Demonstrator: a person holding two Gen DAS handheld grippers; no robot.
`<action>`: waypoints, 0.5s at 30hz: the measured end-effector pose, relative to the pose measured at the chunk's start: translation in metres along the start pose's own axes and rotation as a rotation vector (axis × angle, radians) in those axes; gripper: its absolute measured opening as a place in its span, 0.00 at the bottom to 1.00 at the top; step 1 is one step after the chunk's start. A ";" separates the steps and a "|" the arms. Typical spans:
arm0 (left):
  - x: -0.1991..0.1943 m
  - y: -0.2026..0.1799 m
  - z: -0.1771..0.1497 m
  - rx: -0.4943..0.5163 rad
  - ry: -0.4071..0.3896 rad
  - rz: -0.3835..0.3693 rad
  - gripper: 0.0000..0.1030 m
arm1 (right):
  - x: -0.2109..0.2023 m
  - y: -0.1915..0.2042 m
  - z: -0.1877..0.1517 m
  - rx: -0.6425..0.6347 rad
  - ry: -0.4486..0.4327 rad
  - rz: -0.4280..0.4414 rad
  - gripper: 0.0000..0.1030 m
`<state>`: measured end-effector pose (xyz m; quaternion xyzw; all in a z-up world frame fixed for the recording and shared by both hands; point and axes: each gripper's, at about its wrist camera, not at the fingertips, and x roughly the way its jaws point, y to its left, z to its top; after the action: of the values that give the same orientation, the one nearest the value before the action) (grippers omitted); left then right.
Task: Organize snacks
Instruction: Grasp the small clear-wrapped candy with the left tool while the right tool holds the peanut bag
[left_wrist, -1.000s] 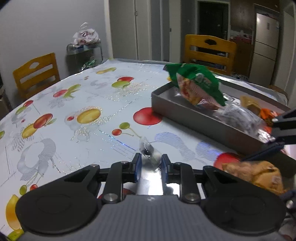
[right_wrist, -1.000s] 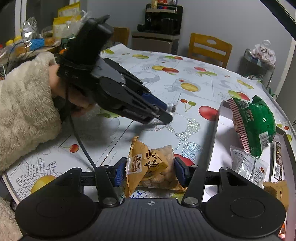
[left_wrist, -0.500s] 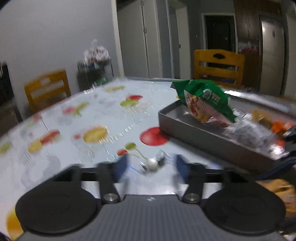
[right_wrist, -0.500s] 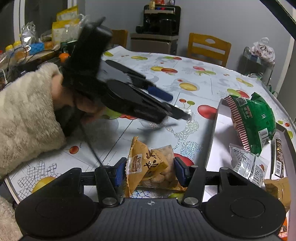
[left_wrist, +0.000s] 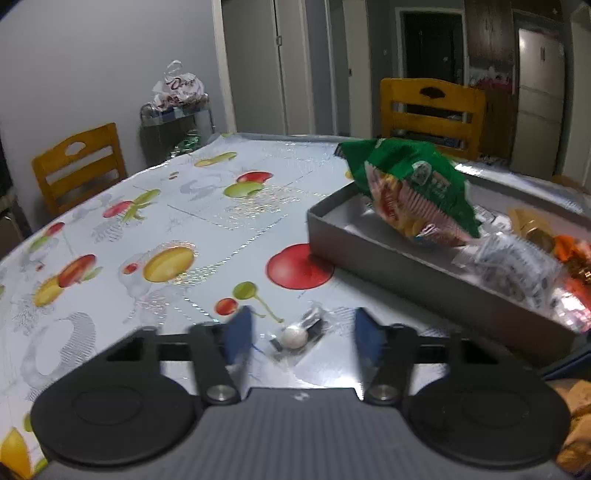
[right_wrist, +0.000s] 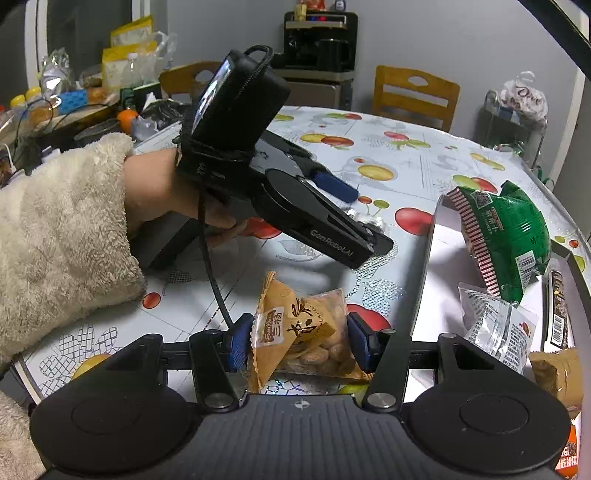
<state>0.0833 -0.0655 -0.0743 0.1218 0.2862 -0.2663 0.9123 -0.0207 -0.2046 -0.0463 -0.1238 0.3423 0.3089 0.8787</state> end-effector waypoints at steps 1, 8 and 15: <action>0.000 0.001 -0.001 -0.015 0.001 -0.019 0.33 | 0.000 0.000 0.000 -0.001 0.000 0.001 0.53; -0.012 -0.009 -0.008 -0.028 -0.001 -0.023 0.18 | -0.007 -0.002 -0.003 0.013 -0.017 -0.002 0.53; -0.038 -0.023 -0.018 -0.040 0.011 0.031 0.18 | -0.018 -0.005 -0.010 0.020 -0.046 0.026 0.53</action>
<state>0.0363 -0.0623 -0.0680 0.1094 0.2944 -0.2457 0.9171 -0.0333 -0.2213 -0.0414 -0.1034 0.3268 0.3195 0.8834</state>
